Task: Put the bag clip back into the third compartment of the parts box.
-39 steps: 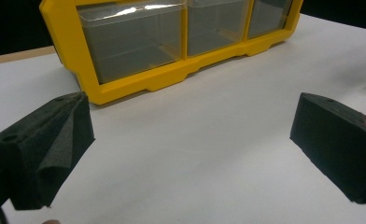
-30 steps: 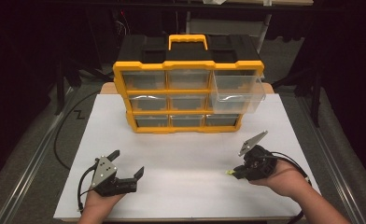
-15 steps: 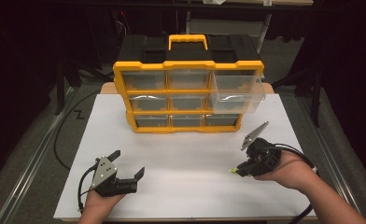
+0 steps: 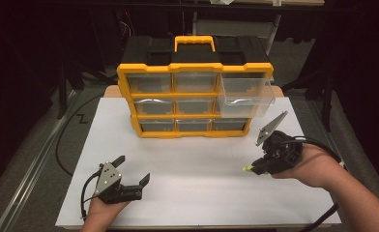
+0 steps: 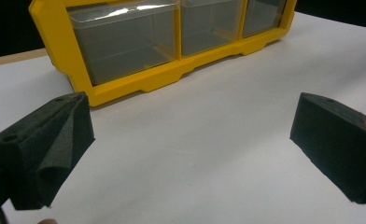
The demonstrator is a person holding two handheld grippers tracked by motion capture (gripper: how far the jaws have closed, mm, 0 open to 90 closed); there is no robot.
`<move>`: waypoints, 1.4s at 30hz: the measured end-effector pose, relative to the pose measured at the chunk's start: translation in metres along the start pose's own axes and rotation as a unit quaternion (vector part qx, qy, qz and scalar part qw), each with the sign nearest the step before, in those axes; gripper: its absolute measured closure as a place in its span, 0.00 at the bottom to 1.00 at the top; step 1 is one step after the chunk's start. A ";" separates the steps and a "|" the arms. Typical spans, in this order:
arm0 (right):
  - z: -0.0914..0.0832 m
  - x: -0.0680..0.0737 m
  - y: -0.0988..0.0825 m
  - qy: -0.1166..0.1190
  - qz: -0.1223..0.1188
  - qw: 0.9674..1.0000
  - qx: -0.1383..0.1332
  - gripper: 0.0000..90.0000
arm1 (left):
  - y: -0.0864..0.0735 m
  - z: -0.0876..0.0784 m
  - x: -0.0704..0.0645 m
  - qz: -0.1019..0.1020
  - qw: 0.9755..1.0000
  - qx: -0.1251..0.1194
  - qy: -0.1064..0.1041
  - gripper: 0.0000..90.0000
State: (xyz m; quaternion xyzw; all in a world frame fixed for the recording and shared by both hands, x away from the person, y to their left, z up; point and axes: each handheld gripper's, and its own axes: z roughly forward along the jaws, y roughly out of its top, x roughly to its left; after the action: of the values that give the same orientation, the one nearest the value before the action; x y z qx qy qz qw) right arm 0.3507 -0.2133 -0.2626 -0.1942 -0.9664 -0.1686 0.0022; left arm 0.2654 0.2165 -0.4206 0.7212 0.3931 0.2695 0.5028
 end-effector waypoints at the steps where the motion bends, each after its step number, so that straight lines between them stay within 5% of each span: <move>1: 0.000 0.000 0.000 0.000 0.000 1.000 0.000 0.88 | 0.000 0.000 0.000 0.000 1.000 0.000 0.000 0.01; 13: -0.031 0.001 0.022 0.007 -0.009 1.000 0.011 0.88 | 0.000 0.000 0.000 -0.001 1.000 -0.001 -0.003 0.01; 31: -0.077 0.008 0.058 -0.011 -0.035 0.999 0.009 0.88 | 0.000 -0.001 -0.001 0.000 1.000 -0.005 -0.009 0.01; 42: -0.105 0.007 0.072 -0.029 -0.031 0.999 0.003 0.88 | 0.000 -0.003 0.000 -0.002 1.000 -0.009 -0.009 0.01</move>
State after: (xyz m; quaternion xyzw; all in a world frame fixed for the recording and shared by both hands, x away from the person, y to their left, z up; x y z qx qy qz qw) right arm 0.3649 -0.1825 -0.1399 -0.1691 -0.9720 -0.1602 -0.0303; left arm 0.2628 0.2176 -0.4192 0.7182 0.3876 0.2656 0.5133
